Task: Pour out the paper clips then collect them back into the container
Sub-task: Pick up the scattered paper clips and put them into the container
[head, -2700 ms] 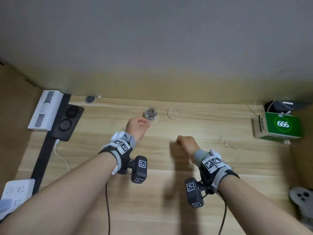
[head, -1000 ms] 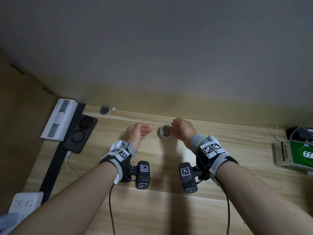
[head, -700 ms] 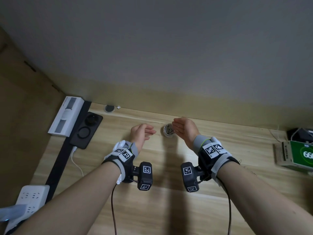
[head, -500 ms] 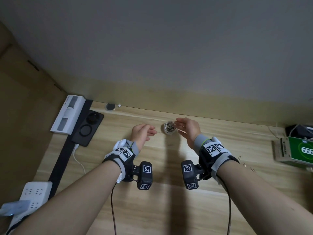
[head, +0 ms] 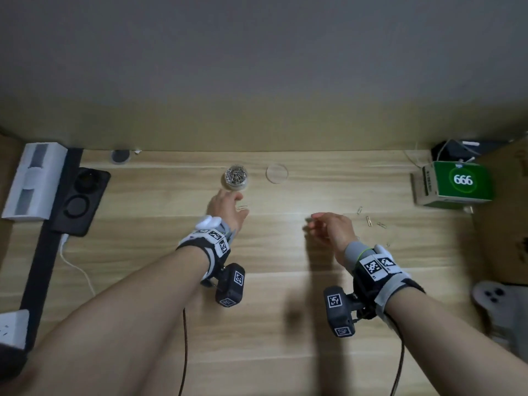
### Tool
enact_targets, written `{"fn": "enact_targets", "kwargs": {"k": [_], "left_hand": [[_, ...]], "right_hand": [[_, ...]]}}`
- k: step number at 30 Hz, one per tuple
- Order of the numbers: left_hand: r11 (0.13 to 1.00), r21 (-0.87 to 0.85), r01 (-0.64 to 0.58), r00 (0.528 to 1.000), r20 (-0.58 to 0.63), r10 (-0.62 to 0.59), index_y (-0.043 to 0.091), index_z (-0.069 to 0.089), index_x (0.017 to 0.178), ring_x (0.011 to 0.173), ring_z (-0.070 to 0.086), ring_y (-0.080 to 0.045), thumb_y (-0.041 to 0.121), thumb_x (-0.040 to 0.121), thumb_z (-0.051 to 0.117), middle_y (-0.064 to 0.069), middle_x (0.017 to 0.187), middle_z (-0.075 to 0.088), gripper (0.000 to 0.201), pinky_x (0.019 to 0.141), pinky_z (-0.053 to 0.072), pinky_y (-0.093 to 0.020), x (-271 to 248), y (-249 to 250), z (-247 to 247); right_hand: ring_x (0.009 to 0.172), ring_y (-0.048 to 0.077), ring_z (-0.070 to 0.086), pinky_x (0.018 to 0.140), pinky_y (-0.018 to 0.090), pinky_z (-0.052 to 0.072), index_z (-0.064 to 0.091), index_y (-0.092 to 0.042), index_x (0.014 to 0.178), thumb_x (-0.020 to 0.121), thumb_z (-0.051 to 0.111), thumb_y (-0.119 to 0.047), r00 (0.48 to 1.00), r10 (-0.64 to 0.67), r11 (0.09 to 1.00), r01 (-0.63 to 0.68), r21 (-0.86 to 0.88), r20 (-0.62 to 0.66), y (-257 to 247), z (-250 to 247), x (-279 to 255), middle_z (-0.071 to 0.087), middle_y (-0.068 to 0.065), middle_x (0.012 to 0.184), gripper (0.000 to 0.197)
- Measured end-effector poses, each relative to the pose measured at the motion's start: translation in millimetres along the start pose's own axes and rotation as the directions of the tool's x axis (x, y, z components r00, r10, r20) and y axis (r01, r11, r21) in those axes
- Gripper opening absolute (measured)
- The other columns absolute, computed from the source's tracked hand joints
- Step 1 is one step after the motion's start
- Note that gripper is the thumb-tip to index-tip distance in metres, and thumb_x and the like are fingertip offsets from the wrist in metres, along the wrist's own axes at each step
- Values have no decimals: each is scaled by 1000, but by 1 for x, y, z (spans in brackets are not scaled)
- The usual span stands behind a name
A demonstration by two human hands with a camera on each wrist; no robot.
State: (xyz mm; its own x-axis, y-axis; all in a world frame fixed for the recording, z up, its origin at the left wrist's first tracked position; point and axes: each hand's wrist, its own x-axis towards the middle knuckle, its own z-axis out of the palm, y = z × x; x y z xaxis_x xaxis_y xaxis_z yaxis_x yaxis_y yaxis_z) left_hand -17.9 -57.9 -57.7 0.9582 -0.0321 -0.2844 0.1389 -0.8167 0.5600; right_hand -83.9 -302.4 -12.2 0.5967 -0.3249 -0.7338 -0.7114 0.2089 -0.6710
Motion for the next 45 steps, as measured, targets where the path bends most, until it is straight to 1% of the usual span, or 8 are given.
{"fn": "enact_targets", "kwargs": {"k": [8, 11, 16, 21, 26, 33, 38, 45], "left_hand": [[941, 338, -1, 999, 44, -15, 14, 69, 91, 103, 47, -27, 30, 94, 60, -7, 105, 58, 19, 85, 45, -41, -6, 37, 22], [989, 123, -81, 992, 106, 68, 16, 59, 89, 90, 55, -21, 24, 96, 56, -1, 93, 63, 11, 76, 45, -35, -12, 75, 46], [920, -391, 32, 976, 213, 56, 26, 53, 80, 61, 63, -15, 5, 90, 53, 0, 68, 68, 23, 59, 53, -34, -14, 142, 95], [892, -414, 183, 954, 294, -59, 20, 60, 78, 71, 57, -22, -8, 83, 38, -4, 73, 65, 36, 64, 44, -28, -4, 177, 126], [965, -203, 163, 964, 239, -113, 16, 68, 80, 79, 60, -25, 11, 84, 41, -2, 85, 69, 27, 65, 37, -26, 3, 193, 123], [982, 79, -170, 939, 316, 137, 26, 55, 100, 75, 56, -19, 53, 81, 61, 8, 82, 59, 34, 63, 37, -30, 0, 208, 145], [950, 142, -279, 929, 291, 230, 21, 50, 108, 78, 58, -27, 51, 90, 57, -1, 85, 62, 35, 63, 37, -33, -5, 217, 159], [889, 286, -359, 912, 312, 267, 17, 55, 101, 82, 58, -32, 40, 99, 45, -6, 97, 67, 25, 65, 38, -34, -11, 220, 167]], "right_hand": [[43, 15, 54, 46, 22, 54, 63, 6, 105, 95, 46, 0, 997, -35, 994, 42, 103, -73, 0, -52, 16, 60, 14, 69, 20], [43, 13, 57, 44, 17, 45, 65, -2, 92, 93, 53, -2, 983, -97, 990, 111, 82, -159, -13, -76, 26, 62, 10, 67, 13], [67, 22, 68, 75, 39, 59, 68, -23, 78, 73, 72, -25, 918, -191, 961, 103, -256, -347, -4, -126, 52, 73, -3, 75, 7], [86, 23, 64, 78, 27, 47, 71, -27, 91, 76, 76, -36, 913, -265, 822, 45, -568, -311, 4, -127, 52, 72, -7, 90, 18], [94, 28, 63, 72, 29, 41, 66, -25, 84, 87, 65, -33, 905, -356, 720, 108, -686, -232, 12, -122, 57, 67, -1, 102, 8], [74, 9, 57, 79, 28, 47, 61, -15, 92, 91, 61, -9, 838, -422, 906, 373, -202, -346, 30, -157, 58, 61, 1, 81, 7], [71, 17, 57, 67, 29, 49, 66, -20, 98, 94, 44, 3, 889, -285, 944, 325, 54, -359, 39, -186, 61, 69, 6, 95, 32], [43, 17, 37, 45, 23, 28, 59, -12, 62, 82, 52, -3, 952, -124, 940, 203, 273, -280, 21, -185, 57, 49, 1, 49, 23]]}}
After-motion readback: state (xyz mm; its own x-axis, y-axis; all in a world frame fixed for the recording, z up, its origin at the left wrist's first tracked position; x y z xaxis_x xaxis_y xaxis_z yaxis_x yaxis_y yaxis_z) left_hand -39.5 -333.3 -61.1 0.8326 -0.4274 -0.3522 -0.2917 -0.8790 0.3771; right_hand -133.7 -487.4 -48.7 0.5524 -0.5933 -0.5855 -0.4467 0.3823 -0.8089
